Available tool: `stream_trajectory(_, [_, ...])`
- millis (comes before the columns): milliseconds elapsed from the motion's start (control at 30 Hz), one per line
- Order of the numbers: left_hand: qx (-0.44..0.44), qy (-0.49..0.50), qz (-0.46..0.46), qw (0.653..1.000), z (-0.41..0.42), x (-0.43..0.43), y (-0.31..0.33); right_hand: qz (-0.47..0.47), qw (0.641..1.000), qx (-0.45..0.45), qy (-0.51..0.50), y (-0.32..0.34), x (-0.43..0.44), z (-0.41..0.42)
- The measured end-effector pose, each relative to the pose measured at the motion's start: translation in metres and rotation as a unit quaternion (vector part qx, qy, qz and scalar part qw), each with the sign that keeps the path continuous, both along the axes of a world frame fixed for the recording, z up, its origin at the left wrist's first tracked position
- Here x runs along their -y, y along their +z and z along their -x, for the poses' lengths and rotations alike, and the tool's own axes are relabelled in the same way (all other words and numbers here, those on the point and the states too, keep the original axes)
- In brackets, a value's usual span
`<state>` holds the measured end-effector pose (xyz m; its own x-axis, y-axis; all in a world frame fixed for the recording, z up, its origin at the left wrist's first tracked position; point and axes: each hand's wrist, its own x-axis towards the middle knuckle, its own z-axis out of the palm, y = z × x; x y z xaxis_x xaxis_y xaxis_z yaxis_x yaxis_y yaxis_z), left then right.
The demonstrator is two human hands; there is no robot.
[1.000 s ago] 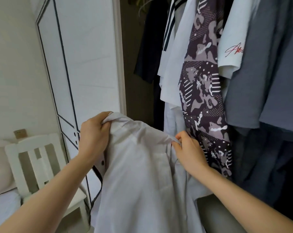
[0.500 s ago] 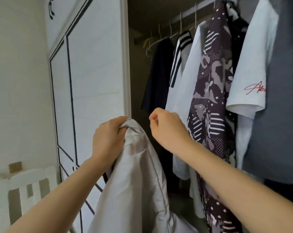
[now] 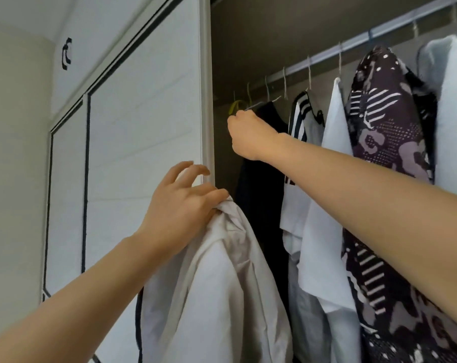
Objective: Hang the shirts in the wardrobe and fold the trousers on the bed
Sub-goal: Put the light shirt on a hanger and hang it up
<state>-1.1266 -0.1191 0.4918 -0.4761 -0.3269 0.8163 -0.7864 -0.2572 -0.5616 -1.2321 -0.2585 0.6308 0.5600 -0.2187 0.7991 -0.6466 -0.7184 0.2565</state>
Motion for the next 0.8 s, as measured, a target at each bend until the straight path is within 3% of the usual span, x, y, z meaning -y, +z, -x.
stream_trajectory(167, [0.055,-0.009,-0.036,0.998,-0.027,0.013,0.014,0.031,0.991,-0.099,-0.088,0.02,0.017,-0.025])
stream_trajectory(267, [0.075,-0.035,-0.053,0.995,-0.036,0.02,0.018,0.028,0.978,-0.107,-0.178,0.029,0.033,-0.044])
stream_trajectory(400, [0.069,-0.068,-0.067,0.993,-0.043,0.026,0.022,0.004,0.962,-0.029,-0.272,0.041,0.054,-0.054])
stream_trajectory(533, [-0.002,-0.116,-0.075,0.99,-0.042,0.029,0.02,0.001,0.936,0.048,-0.348,0.05,0.066,-0.065])
stream_trajectory(667, [-0.034,-0.14,-0.082,0.986,-0.046,0.032,0.018,-0.046,0.951,0.122,-0.281,0.059,0.084,-0.076])
stream_trajectory(800, [-0.03,-0.155,-0.08,0.984,-0.05,0.036,0.017,-0.218,0.955,0.16,-0.118,0.07,0.099,-0.077])
